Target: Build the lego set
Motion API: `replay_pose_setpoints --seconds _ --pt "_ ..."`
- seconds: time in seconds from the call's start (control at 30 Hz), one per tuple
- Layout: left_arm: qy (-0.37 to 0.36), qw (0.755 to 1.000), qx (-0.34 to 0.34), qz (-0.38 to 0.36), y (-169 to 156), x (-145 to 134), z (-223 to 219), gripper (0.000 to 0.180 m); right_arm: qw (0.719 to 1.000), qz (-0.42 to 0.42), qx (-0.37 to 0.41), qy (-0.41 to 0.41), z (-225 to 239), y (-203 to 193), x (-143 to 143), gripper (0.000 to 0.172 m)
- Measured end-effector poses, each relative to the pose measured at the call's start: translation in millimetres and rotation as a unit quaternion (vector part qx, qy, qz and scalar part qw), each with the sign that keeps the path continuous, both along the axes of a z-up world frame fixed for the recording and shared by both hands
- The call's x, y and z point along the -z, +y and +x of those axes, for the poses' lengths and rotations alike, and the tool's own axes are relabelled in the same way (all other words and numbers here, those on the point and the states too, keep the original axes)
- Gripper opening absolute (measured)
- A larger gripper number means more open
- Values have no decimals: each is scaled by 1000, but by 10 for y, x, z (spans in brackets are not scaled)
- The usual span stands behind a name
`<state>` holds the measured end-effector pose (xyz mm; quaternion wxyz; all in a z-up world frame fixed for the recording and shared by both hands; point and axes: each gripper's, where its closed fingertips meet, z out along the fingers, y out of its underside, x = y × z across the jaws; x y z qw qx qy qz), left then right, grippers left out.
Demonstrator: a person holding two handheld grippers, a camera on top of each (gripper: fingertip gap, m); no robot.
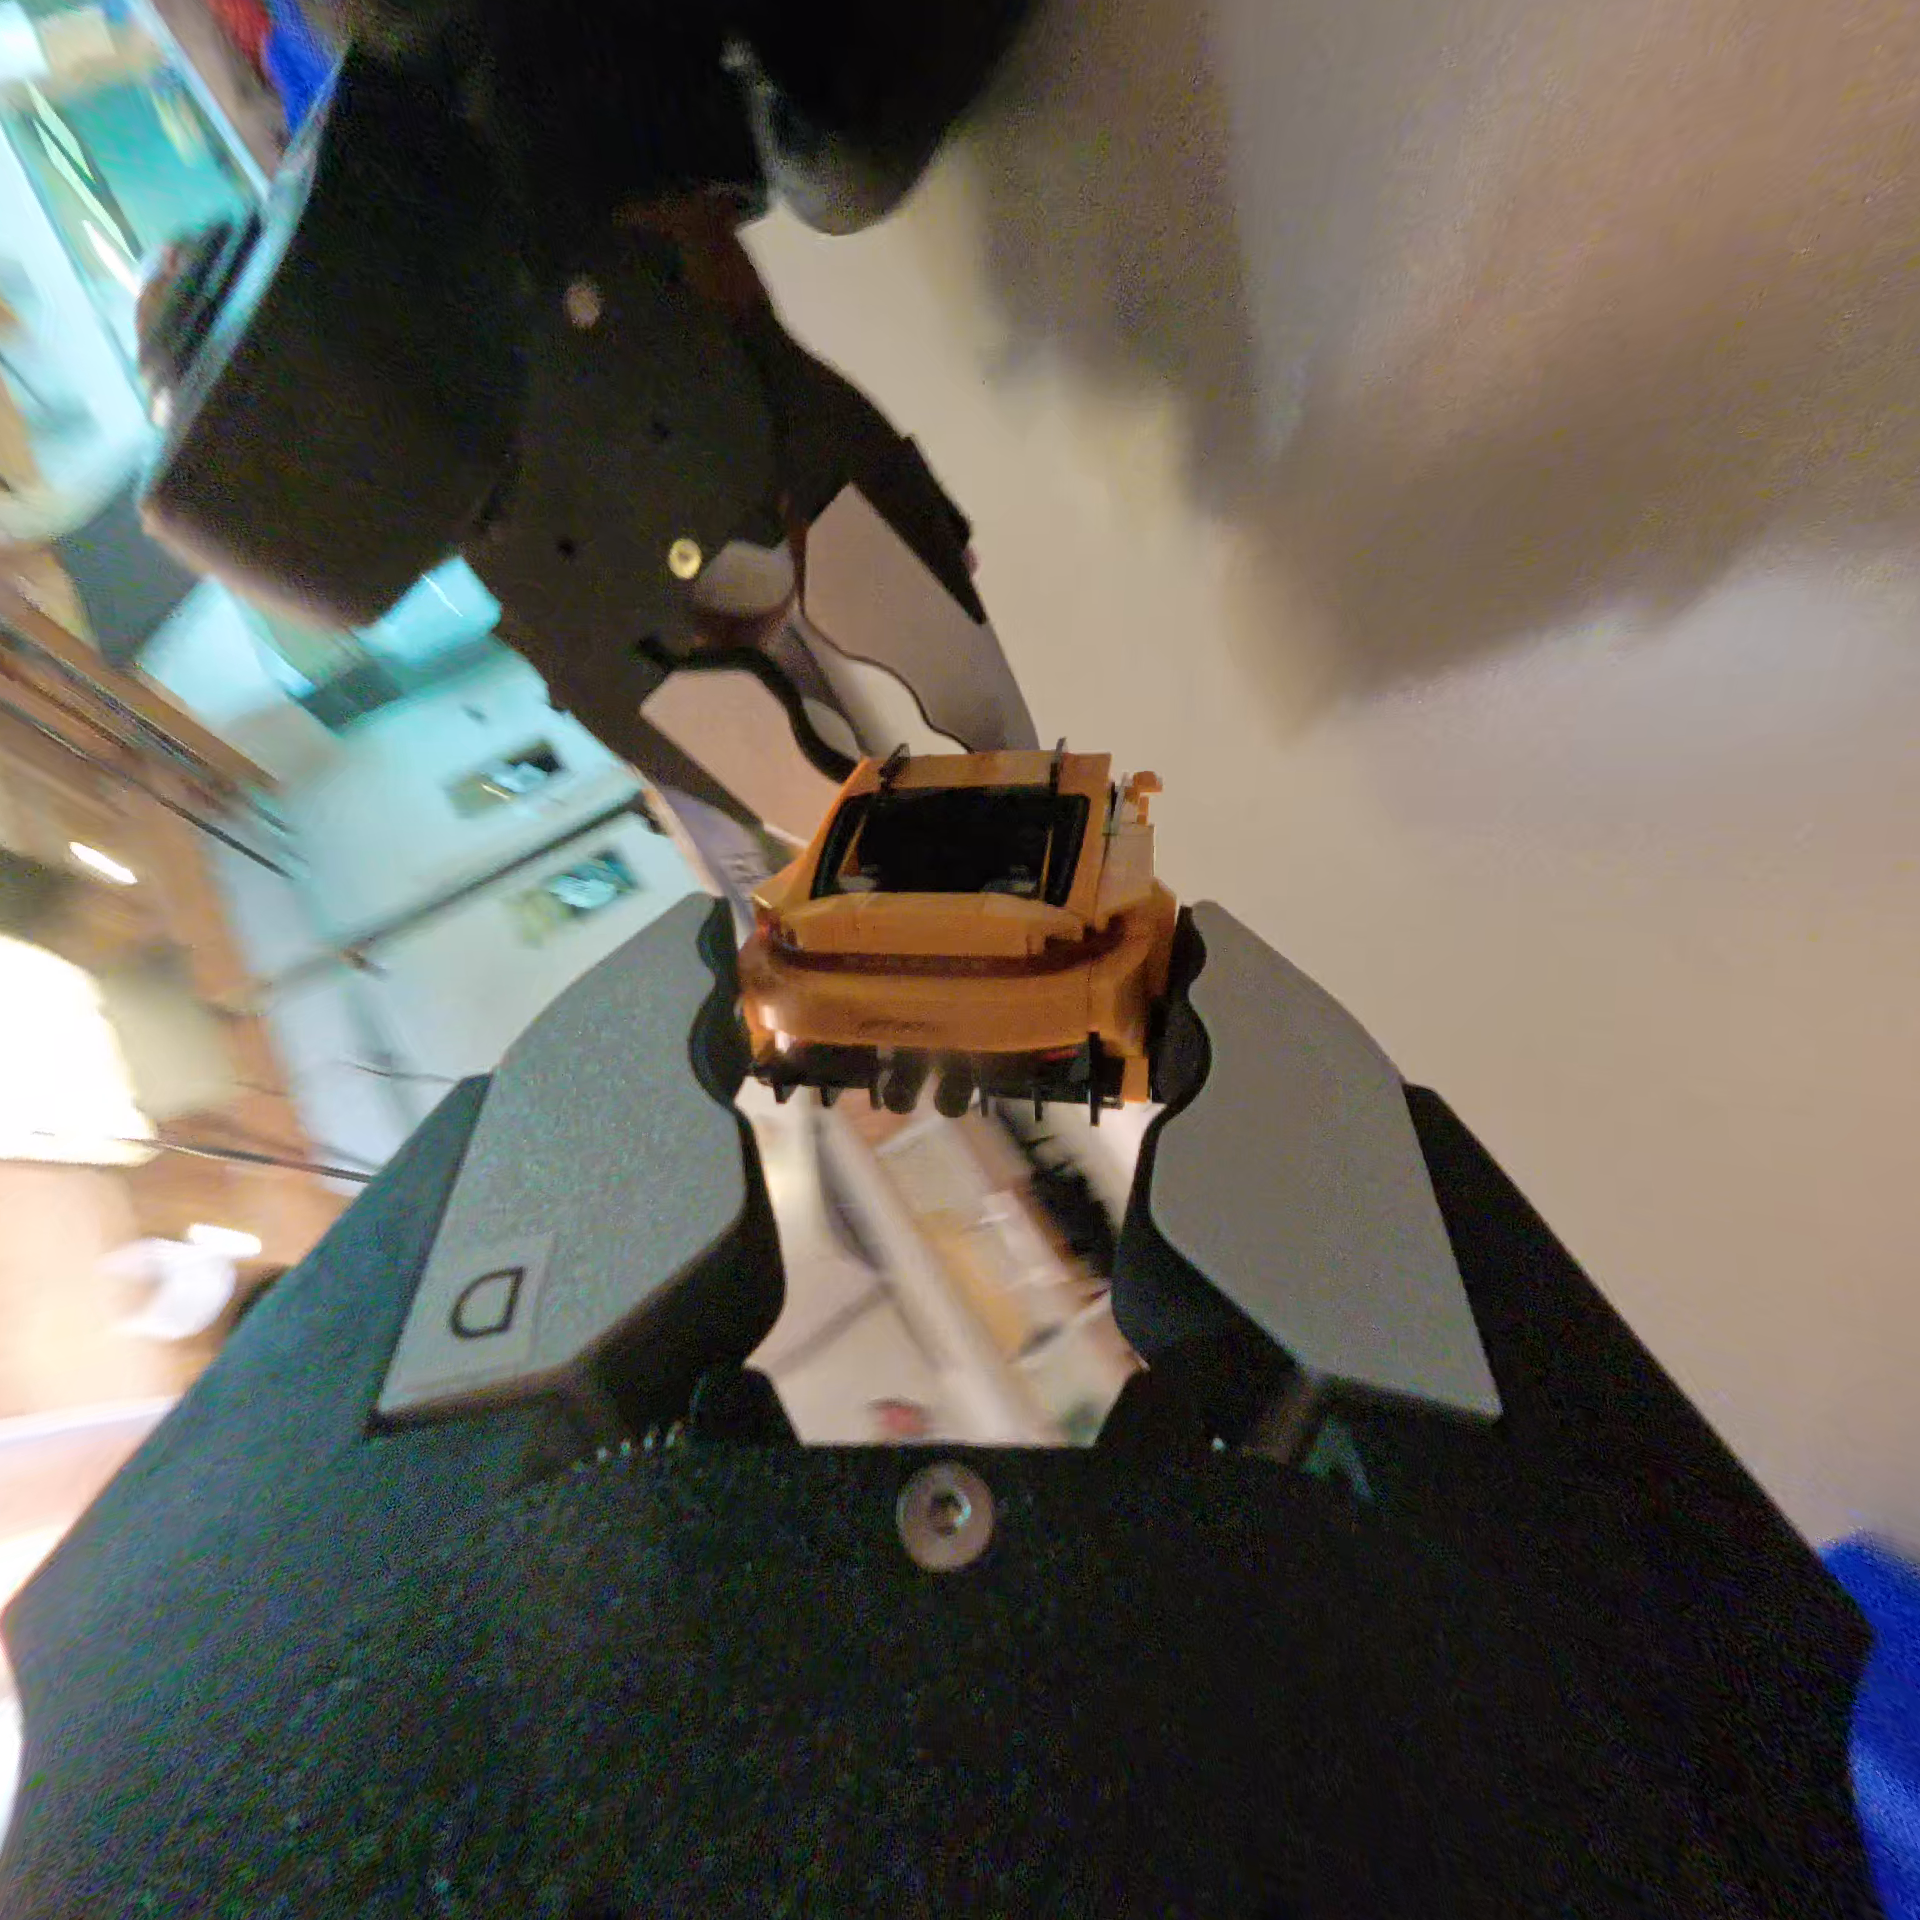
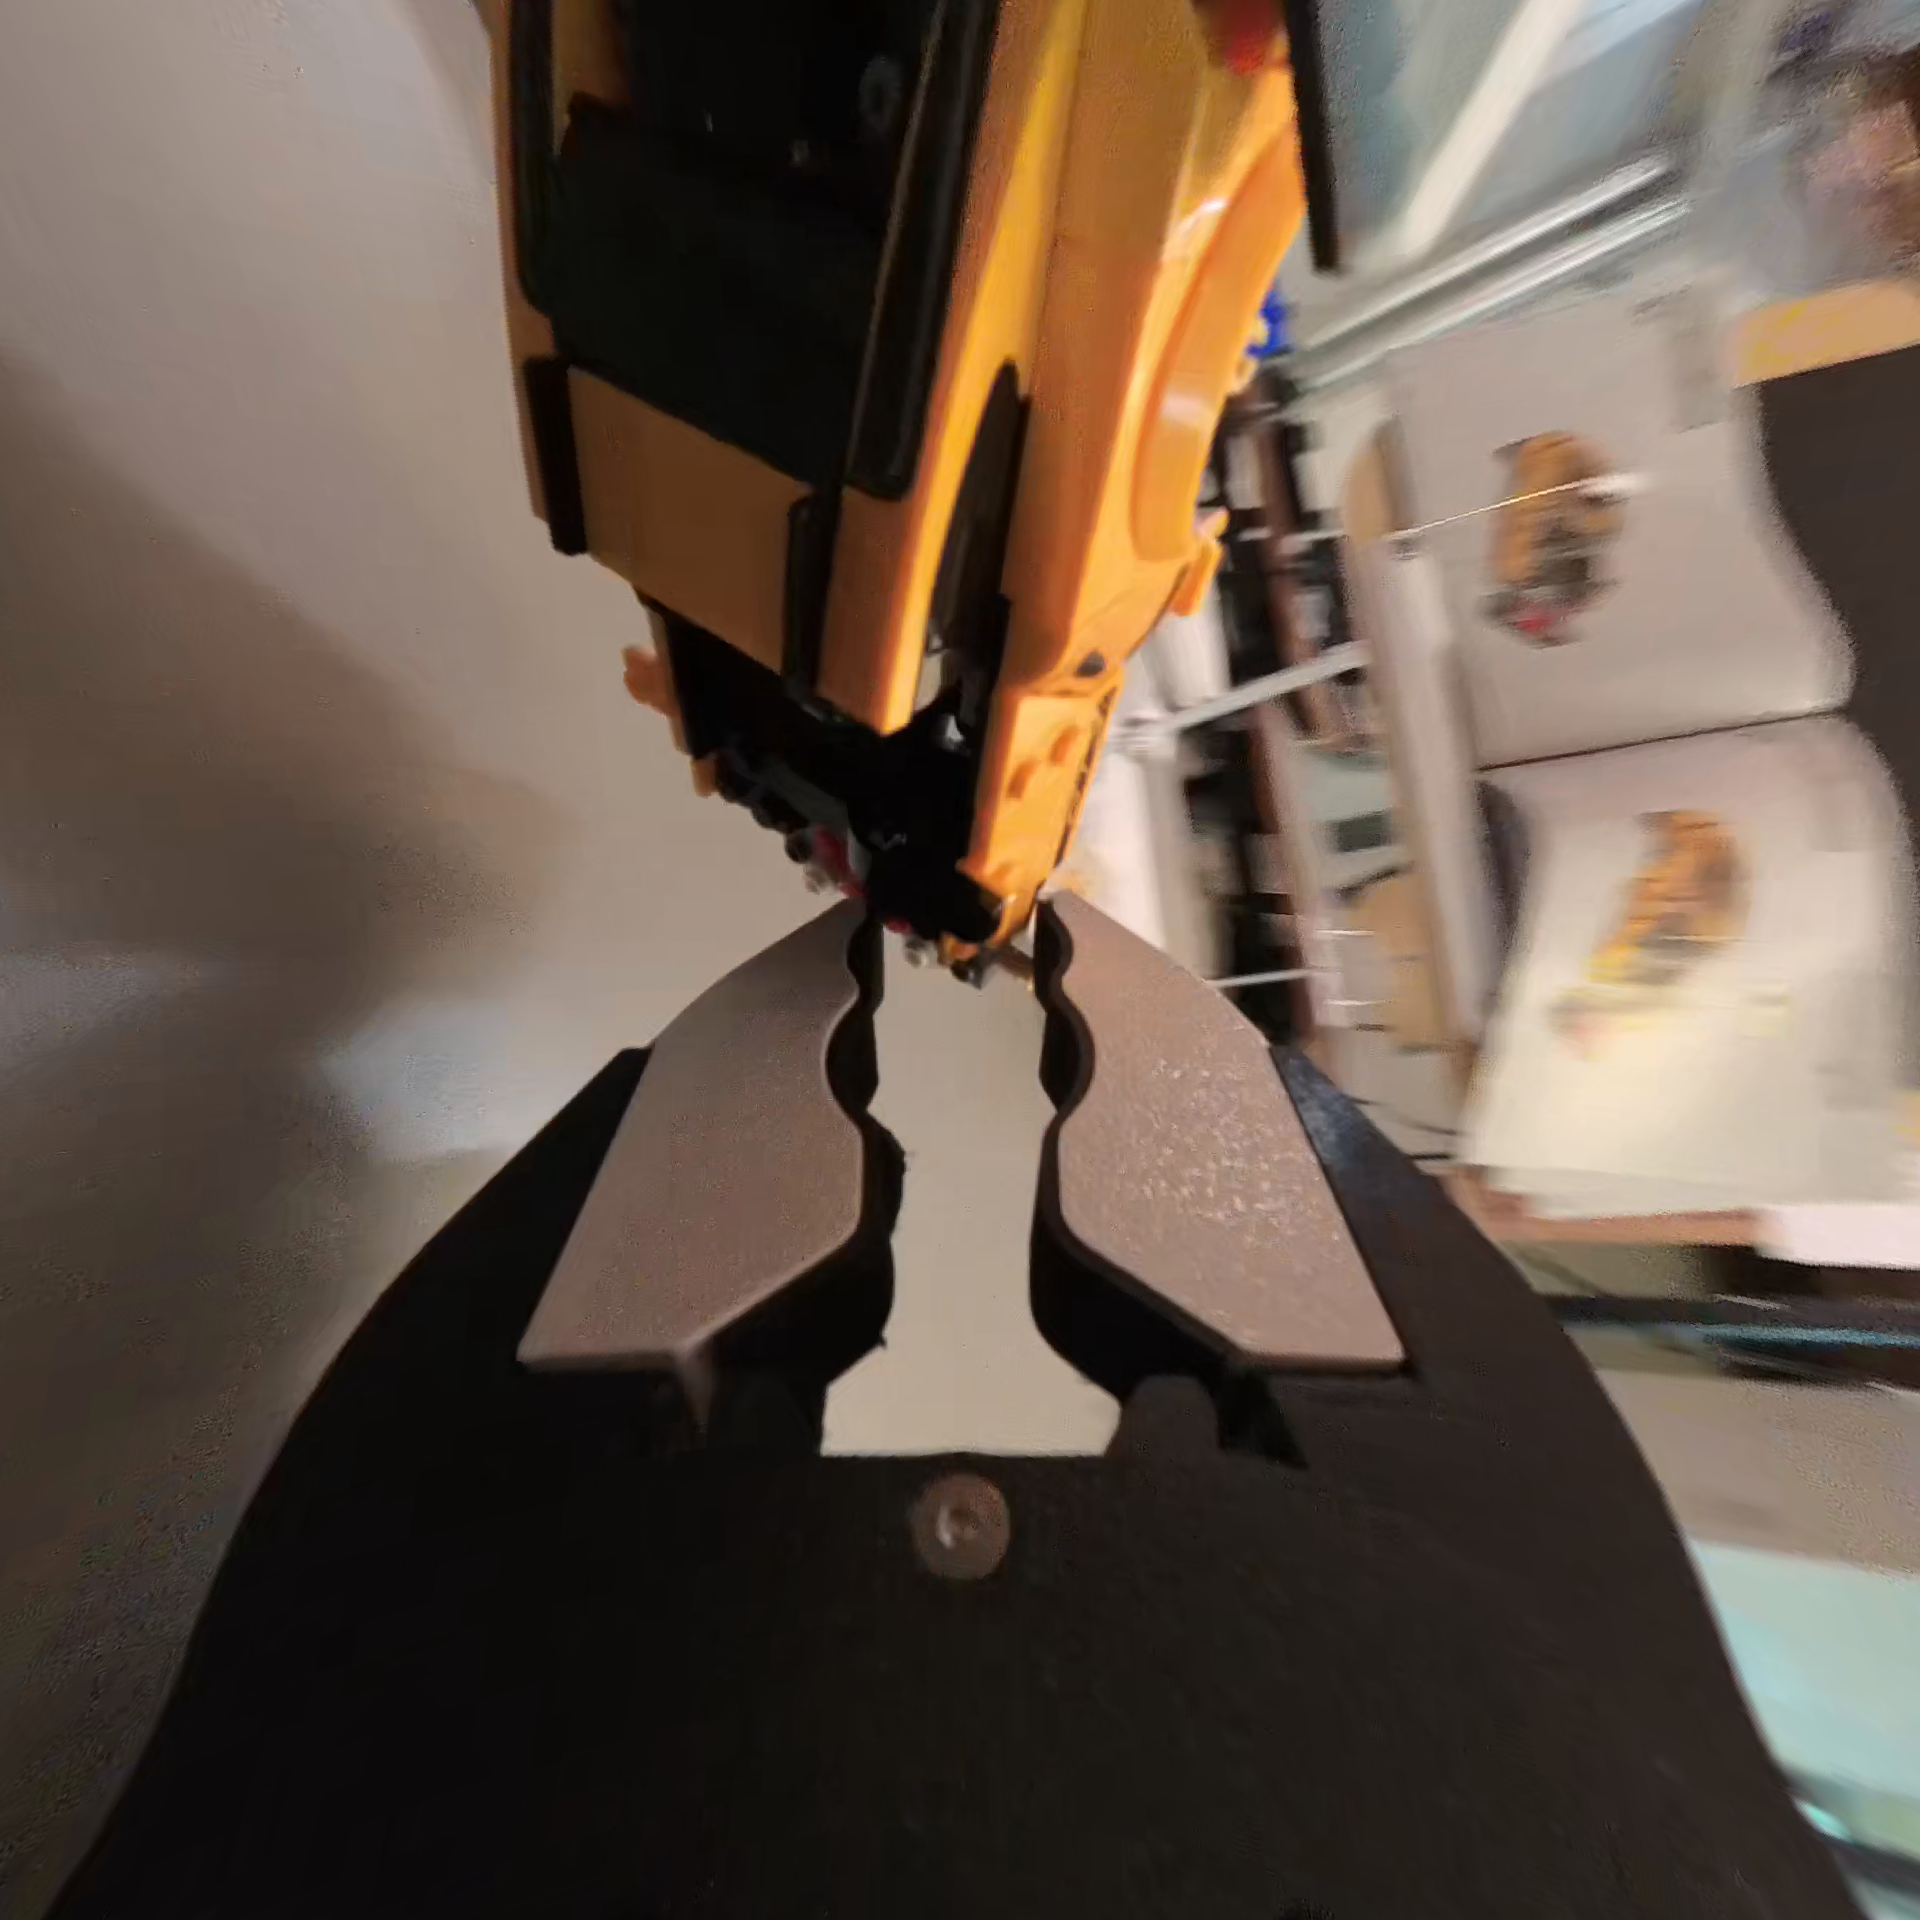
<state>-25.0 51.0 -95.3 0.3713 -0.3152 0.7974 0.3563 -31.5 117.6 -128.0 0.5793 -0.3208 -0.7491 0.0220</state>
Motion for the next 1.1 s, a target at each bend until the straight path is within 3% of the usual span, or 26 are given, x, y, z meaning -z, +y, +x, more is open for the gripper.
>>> replay_pose_setpoints --seconds 0.07,0.13,0.23,0.37,0.43,0.57,0.73,0.87,1.0,1.1 --pt "-123 987 -56 -87 -36 29 -7 78 994 -102 -25 -24 33 -128 100 26" --pt "-245 948 -100 -175 -66 74 -1 78 979 -189 -41 -58 92 -227 201 26" --pt "-394 862 -151 -280 -47 159 -42 78 960 -263 -49 -88 186 -283 295 26" --pt "-555 715 -174 -388 -15 236 -158 78 939 -333 -50 -68 297 -265 205 26" --pt "-597 675 -167 -401 -21 256 -224 78 935 -343 -55 -69 350 -297 185 26" --pt "-597 664 -160 -421 -106 339 -231 78 923 -364 -57 -112 363 -480 331 38" --pt "-563 709 -125 -407 -206 362 -111 78 905 -375 -58 -195 286 -761 580 84" --pt "-549 736 -104 -382 -248 310 -116 78 911 -371 -49 -174 223 -724 562 73" --pt "-528 766 -84 -358 -337 283 -63 78 911 -369 -44 -177 221 -712 624 83" --pt "-520 775 -80 -351 -370 312 -55 78 907 -378 -60 -176 208 -795 631 78"
